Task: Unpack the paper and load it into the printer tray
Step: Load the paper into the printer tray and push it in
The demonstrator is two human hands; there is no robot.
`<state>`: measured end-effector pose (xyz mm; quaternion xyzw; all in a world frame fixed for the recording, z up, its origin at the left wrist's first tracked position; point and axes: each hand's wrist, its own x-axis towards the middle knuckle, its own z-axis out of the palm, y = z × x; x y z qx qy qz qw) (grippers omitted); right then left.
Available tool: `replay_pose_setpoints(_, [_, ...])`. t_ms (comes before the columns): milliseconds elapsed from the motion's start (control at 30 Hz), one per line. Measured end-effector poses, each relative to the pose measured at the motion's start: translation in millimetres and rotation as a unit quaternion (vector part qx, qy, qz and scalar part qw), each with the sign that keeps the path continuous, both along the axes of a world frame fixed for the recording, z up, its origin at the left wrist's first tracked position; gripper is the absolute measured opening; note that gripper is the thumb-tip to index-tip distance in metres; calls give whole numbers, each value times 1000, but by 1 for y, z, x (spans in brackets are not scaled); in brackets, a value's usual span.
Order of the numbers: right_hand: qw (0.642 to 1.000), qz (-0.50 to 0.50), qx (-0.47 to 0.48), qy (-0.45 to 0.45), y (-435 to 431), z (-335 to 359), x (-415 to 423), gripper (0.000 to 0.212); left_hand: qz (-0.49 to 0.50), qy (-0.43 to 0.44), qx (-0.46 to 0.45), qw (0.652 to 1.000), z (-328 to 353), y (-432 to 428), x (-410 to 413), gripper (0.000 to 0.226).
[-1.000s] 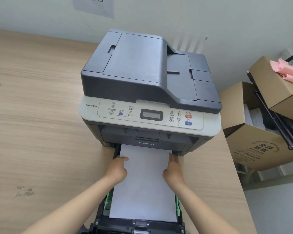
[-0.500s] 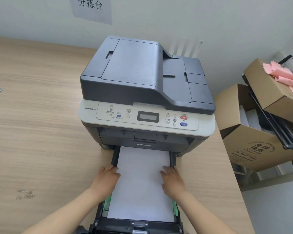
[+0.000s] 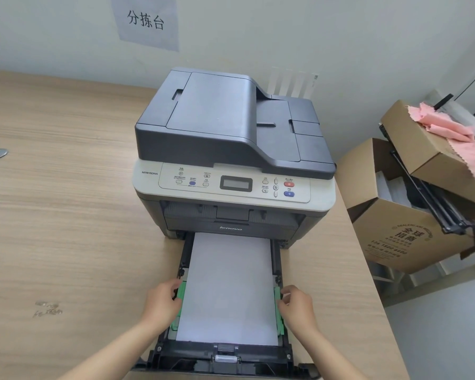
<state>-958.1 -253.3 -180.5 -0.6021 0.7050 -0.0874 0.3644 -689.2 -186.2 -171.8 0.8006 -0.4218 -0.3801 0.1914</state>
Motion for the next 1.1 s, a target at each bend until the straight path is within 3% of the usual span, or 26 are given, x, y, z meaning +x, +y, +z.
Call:
replay_pose_setpoints(200, [999, -21, 22, 17, -3, 0, 5, 35, 57, 42, 18, 997, 2, -6, -5, 48])
replay_pose_setpoints(600, [998, -45, 37, 9, -5, -3, 9, 38, 39, 63, 18, 997, -3, -6, -2, 56])
replay_pose_setpoints(700, [998, -33, 46, 11, -7, -3, 8, 39, 22, 57, 18, 998, -3, -10, 2, 49])
replay_pose_setpoints(900, [998, 19, 52, 18, -8, -1, 0, 37, -67, 22, 12, 997, 0, -4, 6, 46])
replay_pose_setpoints(1100, [982, 185, -11, 17, 5, 10, -17, 30, -210, -12, -24, 977, 7, 23, 18, 30])
